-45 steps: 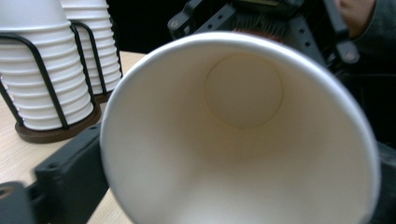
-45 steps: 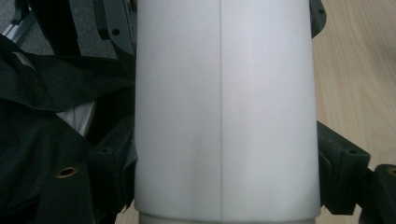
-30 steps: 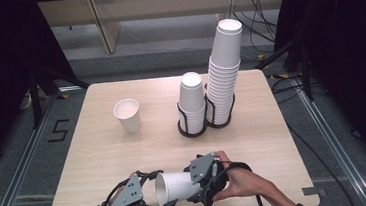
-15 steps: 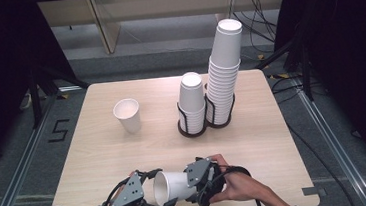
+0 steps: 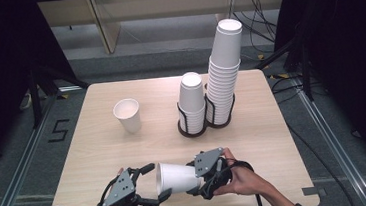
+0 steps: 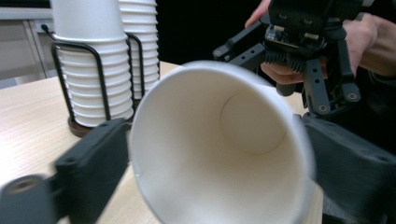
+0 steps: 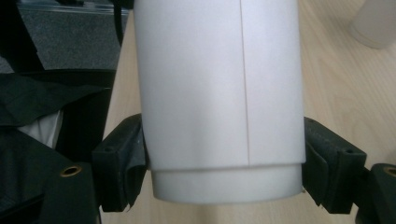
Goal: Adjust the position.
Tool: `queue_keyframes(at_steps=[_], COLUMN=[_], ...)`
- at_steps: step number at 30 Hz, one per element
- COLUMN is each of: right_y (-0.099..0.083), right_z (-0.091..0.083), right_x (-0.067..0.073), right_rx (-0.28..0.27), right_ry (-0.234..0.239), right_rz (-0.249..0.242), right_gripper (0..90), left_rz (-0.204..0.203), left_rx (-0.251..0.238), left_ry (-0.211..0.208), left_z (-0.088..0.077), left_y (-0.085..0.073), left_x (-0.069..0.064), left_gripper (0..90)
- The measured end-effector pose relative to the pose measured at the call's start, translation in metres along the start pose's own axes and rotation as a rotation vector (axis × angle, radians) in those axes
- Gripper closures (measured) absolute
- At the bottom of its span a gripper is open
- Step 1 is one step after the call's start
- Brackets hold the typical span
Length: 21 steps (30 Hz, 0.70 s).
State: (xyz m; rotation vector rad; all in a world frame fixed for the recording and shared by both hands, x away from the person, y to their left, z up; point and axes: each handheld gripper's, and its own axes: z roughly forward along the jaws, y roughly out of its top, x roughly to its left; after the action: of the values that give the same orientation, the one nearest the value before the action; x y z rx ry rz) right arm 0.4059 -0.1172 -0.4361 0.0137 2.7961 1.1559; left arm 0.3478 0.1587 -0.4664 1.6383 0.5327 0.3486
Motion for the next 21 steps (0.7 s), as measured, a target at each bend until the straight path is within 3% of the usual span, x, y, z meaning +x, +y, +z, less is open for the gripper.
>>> queue_keyframes(at_steps=[3,5,6,7,9,11,14,16,21], right_y=[-0.003,0.000,0.003,0.004,0.004,0.004,0.003,0.003,0.000], right_z=[-0.003,-0.001,0.000,0.002,0.002,0.004,0.005,0.004,0.000], right_x=[-0.004,-0.003,-0.001,0.000,0.000,0.001,-0.001,0.000,-0.005], right_rx=[-0.018,-0.039,-0.035,-0.022,-0.031,-0.031,-0.027,-0.027,-0.029], right_ry=[-0.009,0.014,0.026,0.007,0.022,0.039,0.023,0.031,0.015], right_rz=[0.005,0.004,0.006,-0.003,-0.012,0.000,-0.019,0.007,0.019], right_gripper=[25.1,25.3,25.3,25.4,25.4,25.4,25.5,25.5,25.6], left_rz=[-0.011,-0.020,0.009,0.024,0.040,0.040,0.034,0.036,0.029], left_rx=[-0.014,-0.008,-0.018,-0.029,-0.046,-0.046,-0.040,-0.037,-0.041], left_ry=[-0.010,-0.010,-0.006,-0.013,0.007,0.015,0.013,0.011,0.022], left_z=[0.002,0.008,0.008,0.006,0.001,0.000,0.000,0.000,-0.001], left_y=[0.000,0.004,0.006,0.008,0.010,0.010,0.009,0.008,0.007], left_x=[0.002,0.000,-0.001,-0.002,-0.003,-0.002,-0.001,-0.001,0.001], left_gripper=[12.9,8.9,10.1,12.1,12.0,14.0,13.9,13.9,13.9])
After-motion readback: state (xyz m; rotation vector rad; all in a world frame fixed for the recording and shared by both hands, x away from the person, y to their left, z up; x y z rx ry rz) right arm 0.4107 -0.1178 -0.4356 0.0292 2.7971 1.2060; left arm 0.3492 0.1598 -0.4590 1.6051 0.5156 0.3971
